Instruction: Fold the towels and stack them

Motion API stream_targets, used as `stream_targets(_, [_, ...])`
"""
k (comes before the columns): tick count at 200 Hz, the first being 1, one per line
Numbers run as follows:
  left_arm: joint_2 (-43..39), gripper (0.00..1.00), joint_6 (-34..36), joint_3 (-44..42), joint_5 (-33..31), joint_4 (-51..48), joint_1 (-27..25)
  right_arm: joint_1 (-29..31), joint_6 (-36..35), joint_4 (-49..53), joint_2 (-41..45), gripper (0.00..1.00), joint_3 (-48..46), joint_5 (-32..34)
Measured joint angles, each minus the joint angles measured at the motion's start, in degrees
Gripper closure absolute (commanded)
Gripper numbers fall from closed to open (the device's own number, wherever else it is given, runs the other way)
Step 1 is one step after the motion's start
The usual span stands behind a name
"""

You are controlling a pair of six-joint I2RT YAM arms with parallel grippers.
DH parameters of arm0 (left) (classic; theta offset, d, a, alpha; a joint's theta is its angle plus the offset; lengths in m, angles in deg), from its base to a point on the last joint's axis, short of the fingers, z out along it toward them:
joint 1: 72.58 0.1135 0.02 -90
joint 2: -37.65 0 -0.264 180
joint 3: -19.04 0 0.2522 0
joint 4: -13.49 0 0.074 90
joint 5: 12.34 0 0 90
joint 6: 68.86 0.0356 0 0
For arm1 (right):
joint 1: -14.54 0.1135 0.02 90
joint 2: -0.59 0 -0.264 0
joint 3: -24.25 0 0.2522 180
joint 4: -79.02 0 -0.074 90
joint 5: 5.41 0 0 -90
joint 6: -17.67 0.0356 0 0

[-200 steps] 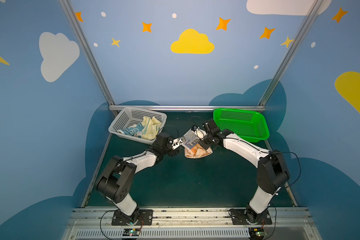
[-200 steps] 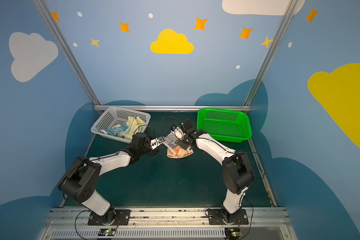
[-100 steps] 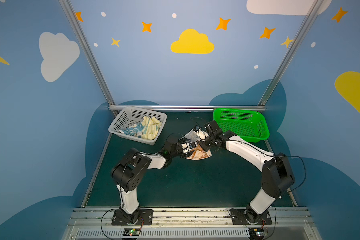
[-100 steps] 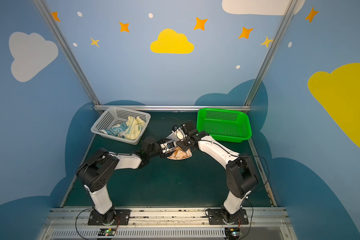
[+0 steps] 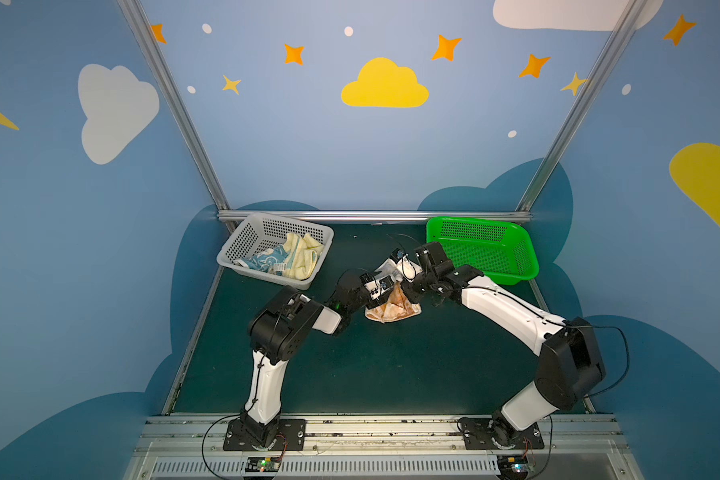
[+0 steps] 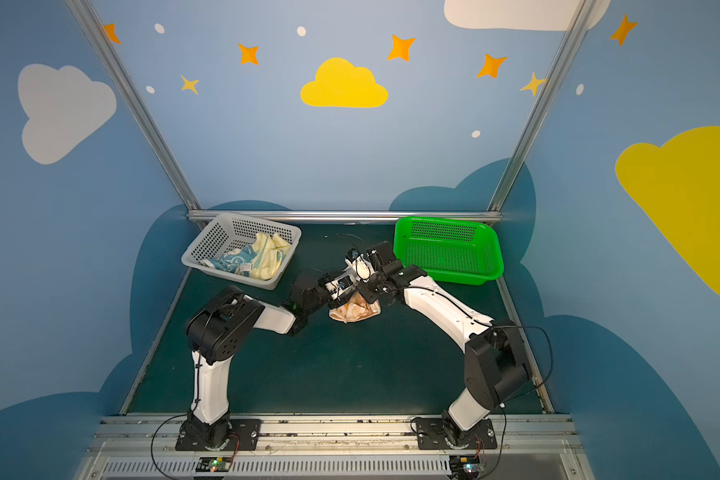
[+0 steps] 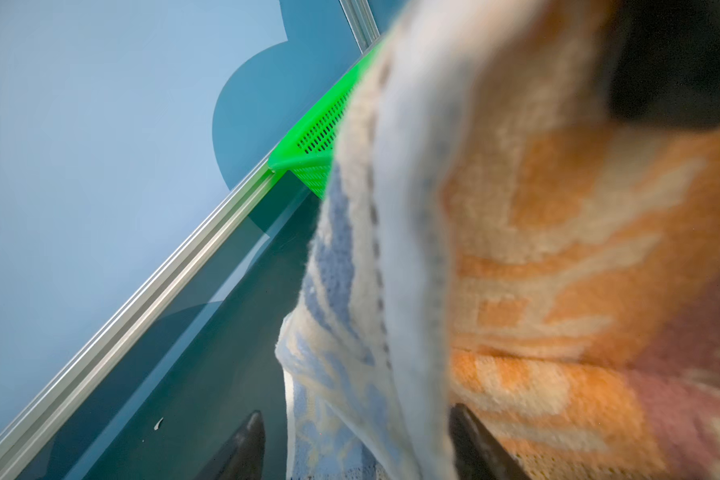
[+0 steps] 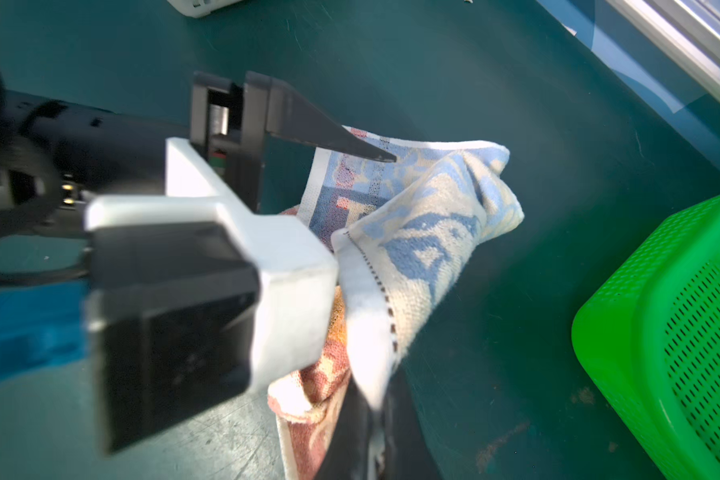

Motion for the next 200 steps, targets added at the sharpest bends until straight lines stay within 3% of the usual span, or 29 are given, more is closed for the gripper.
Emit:
stream_targets(25, [1.33,0.48,-0.66,0.90,-0.37,0.37,0.13,0.00,0.37,-0.28,0.09,1.00,-0.42,0.00])
stream_targets(46, [1.99,0.68,-1.14,1.20,-0.66,0.15,0.24,0.00,0.44,-0.39,0.48,1.00,-0.83,0.00])
stream_targets(88, [2.01,0.96,-0.79,1.44,-1.16,-1.55,0.55,-0.02,0.42,-1.14,1.64,1.00,-0.98,-0.33])
stream_targets(141, [0.70,0.97,-0.81,1.29,-4.31,-3.63,1.44,-0.42,2.73,-1.53,1.42,1.00,-1.42,-0.44])
stream_targets(200, [-9.60,0.97,-0.37,0.37,-11.02,-11.26,1.79,-0.72,14.91,-3.30,-1.68,1.00,-5.92,-1.49])
